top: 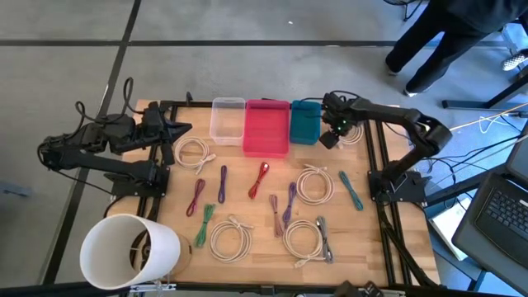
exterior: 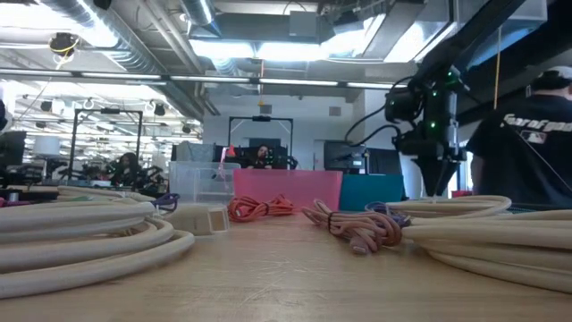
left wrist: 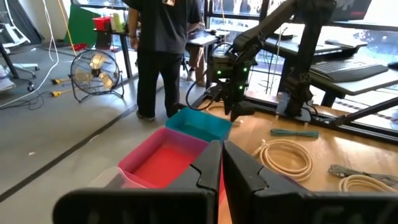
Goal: Pick & Place USB Port
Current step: Put the white HDMI cable into the pink bin
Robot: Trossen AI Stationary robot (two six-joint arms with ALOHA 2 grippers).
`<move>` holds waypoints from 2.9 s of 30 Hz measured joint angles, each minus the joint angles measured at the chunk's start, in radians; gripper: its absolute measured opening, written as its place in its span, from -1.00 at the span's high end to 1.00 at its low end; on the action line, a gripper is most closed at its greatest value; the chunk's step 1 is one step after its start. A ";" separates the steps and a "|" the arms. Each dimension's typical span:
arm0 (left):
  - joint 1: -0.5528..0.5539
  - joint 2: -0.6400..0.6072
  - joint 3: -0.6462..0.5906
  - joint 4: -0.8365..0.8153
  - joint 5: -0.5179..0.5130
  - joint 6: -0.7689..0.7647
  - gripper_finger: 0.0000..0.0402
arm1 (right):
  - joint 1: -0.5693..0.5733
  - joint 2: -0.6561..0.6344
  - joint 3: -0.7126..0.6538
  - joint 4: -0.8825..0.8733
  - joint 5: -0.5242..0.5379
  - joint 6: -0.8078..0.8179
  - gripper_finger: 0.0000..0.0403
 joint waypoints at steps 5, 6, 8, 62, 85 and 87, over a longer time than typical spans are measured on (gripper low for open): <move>0.000 0.000 0.000 -0.004 0.000 -0.001 0.96 | -0.025 0.021 0.000 0.020 0.017 -0.030 -0.01; 0.000 0.000 0.000 -0.004 0.000 -0.001 0.96 | -0.031 0.024 0.000 0.020 0.022 -0.034 0.00; 0.000 0.000 0.000 -0.004 0.000 -0.007 0.96 | -0.047 0.026 0.000 0.018 0.022 -0.042 0.02; 0.000 0.000 0.000 -0.004 -0.025 -0.051 0.96 | 0.254 -0.408 0.232 0.420 -0.248 0.292 0.73; 0.000 0.000 0.000 -0.003 -0.026 -0.034 0.96 | 0.375 0.648 1.351 -0.405 -0.237 -0.114 0.73; 0.000 0.000 0.000 -0.003 -0.026 -0.034 0.96 | 0.372 0.686 1.352 -0.400 -0.236 -0.120 0.73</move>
